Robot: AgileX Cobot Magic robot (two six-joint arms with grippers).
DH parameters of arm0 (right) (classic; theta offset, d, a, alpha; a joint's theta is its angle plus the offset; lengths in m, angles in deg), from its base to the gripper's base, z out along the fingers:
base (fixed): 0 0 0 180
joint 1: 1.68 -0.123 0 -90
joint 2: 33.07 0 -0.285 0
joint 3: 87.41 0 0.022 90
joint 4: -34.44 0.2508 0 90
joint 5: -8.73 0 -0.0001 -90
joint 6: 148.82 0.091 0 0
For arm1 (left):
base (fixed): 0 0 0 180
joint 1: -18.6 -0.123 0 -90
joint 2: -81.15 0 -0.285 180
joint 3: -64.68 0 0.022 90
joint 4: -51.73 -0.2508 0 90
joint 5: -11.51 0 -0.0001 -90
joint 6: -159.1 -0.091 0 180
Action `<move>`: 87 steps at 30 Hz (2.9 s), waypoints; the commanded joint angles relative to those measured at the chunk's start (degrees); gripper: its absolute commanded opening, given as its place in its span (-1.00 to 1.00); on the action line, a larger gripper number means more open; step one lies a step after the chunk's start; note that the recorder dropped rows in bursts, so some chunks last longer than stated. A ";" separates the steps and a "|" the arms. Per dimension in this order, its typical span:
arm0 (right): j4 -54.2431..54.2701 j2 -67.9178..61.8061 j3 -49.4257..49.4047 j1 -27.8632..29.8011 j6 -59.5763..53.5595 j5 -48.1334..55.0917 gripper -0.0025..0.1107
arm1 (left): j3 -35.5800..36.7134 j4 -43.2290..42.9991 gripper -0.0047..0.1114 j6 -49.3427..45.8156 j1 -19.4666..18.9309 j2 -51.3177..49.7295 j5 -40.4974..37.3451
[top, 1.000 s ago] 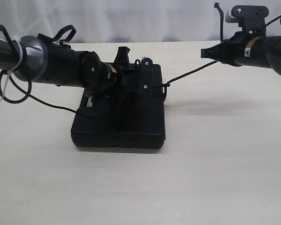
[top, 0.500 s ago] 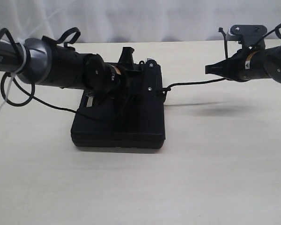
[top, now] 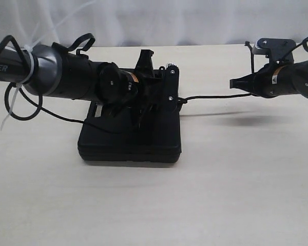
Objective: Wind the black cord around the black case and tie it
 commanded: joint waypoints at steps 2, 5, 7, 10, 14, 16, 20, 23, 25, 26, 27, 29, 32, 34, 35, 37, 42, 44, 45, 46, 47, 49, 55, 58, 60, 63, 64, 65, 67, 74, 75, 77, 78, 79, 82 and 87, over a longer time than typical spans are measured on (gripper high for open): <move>-0.39 0.01 -0.21 0.77 -0.68 0.61 -0.89 | -0.16 0.25 -0.34 0.08 0.07 -1.15 1.17; -0.39 0.01 -0.21 0.78 -0.68 1.22 -0.89 | -0.16 0.25 -0.34 0.08 0.07 -2.39 2.51; -0.79 0.01 -0.21 0.78 -0.68 1.63 -0.89 | -0.16 0.25 -0.34 0.08 0.07 -3.01 2.92; -1.79 -0.69 -0.21 0.78 -0.68 2.12 -0.89 | -0.16 0.13 -0.34 0.08 0.07 -3.62 3.35; -1.79 -2.58 -0.21 0.85 -0.68 1.63 -0.89 | -0.16 0.13 -0.34 -0.01 0.07 -3.59 3.46; -1.79 -3.29 -0.01 0.90 -0.68 1.63 -0.89 | -0.16 0.13 -0.34 -0.15 0.07 -3.59 3.46; -1.79 -3.68 0.38 0.90 -0.68 1.63 -0.89 | -0.16 0.13 -0.34 -0.15 0.07 -3.59 3.46; 0.19 -3.68 0.61 1.53 -0.02 0.47 -0.88 | -0.16 0.13 -0.34 -0.15 0.07 -3.59 3.46; 1.58 -3.68 0.61 2.59 -0.02 0.58 -0.79 | -0.16 0.13 -0.34 -0.15 0.07 -3.59 3.46; 1.72 -3.68 0.61 3.09 0.20 0.58 -0.72 | -0.16 0.13 -0.34 -0.15 0.07 -3.59 3.46; 1.72 -3.77 0.61 3.82 1.18 0.78 -0.62 | -0.16 0.13 -0.34 -0.15 0.07 -3.59 3.46; 1.72 -4.04 0.61 5.17 3.14 1.32 -0.39 | -0.16 0.13 -0.34 -0.15 0.07 -3.59 3.46; 1.72 -4.33 0.61 6.87 5.60 2.14 -0.04 | -0.16 0.13 -0.34 -0.15 0.07 -3.59 3.46; 1.72 -4.43 0.61 7.32 5.75 2.40 0.08 | -0.16 0.13 -0.34 -0.15 0.07 -3.59 3.46; 1.72 -4.43 0.61 7.32 5.75 2.57 0.10 | -0.16 0.13 -0.34 -0.15 0.07 -3.59 3.46; 1.72 -4.43 0.61 7.32 5.75 2.57 0.12 | -0.16 0.13 -0.34 -0.15 0.07 -3.59 3.46; 1.58 -3.50 0.61 7.32 5.75 3.88 0.12 | -0.16 0.26 -0.34 -0.15 0.07 -3.59 3.59; 1.32 -1.85 0.61 7.32 5.64 5.09 0.12 | -0.16 0.26 -0.34 -0.15 0.07 -3.59 4.17; 1.32 -0.84 0.61 7.32 5.51 5.90 0.12 | -0.16 0.26 -0.34 -0.15 0.07 -3.59 4.53; 1.32 0.17 0.61 7.32 5.51 6.74 0.12 | -0.16 0.26 -0.34 -0.15 0.07 -3.59 5.22; 1.32 0.98 0.61 7.32 5.36 7.55 0.12 | -0.16 0.26 -0.34 -0.15 0.07 -3.48 5.89; 1.32 2.78 0.61 7.32 5.36 8.36 0.12 | -0.16 0.26 -0.34 -0.15 0.07 -3.07 6.56; 1.32 5.08 0.36 6.71 3.89 9.00 0.09 | -0.16 0.26 -0.34 1.70 0.07 -1.38 6.27; 1.32 5.08 0.36 5.90 3.49 8.89 0.01 | -0.16 0.26 -0.34 1.83 0.07 -0.59 4.59; 1.32 5.08 0.36 5.31 2.91 8.89 -0.03 | -0.16 0.26 -0.34 1.83 0.07 -0.58 3.59; 1.32 5.08 0.36 4.59 2.23 9.14 -0.14 | -0.16 0.26 -0.34 1.83 0.07 -0.49 2.67; 1.32 5.08 0.36 4.19 2.23 9.14 -0.19 | -0.16 0.26 -0.34 1.83 0.07 -0.49 2.44; 1.32 5.08 0.36 4.19 2.03 9.14 -0.22 | -0.16 0.26 -0.34 1.83 0.07 -0.49 2.44; 1.32 5.08 0.36 3.96 1.86 8.98 -0.26 | -0.16 0.26 -0.34 1.83 0.07 0.39 2.19; 1.32 5.08 0.36 3.21 1.39 8.99 -0.27 | -0.16 1.76 -0.34 1.83 0.07 3.24 -1.39; 1.32 5.08 0.36 1.60 -2.16 8.99 -0.27 | -0.16 1.76 -0.34 1.83 0.07 3.24 -1.39; 1.32 5.08 0.36 -3.17 -12.75 10.05 -0.27 | -0.16 1.76 -0.34 1.83 0.07 3.24 -1.39; 1.32 5.08 0.36 -4.92 -14.90 10.22 -0.27 | -0.16 1.76 -0.34 1.83 0.07 3.24 -1.39; 1.32 5.08 0.36 -6.54 -17.22 10.50 -0.27 | -0.16 1.76 -0.34 1.83 0.07 3.24 -1.39; 1.32 5.08 0.36 -10.33 -21.78 10.50 -0.27 | -0.16 1.76 -0.34 1.83 0.07 3.24 -1.39; 1.32 3.84 0.36 -12.97 -24.74 10.90 -0.27 | -0.16 1.76 -0.34 1.83 0.07 3.24 -1.39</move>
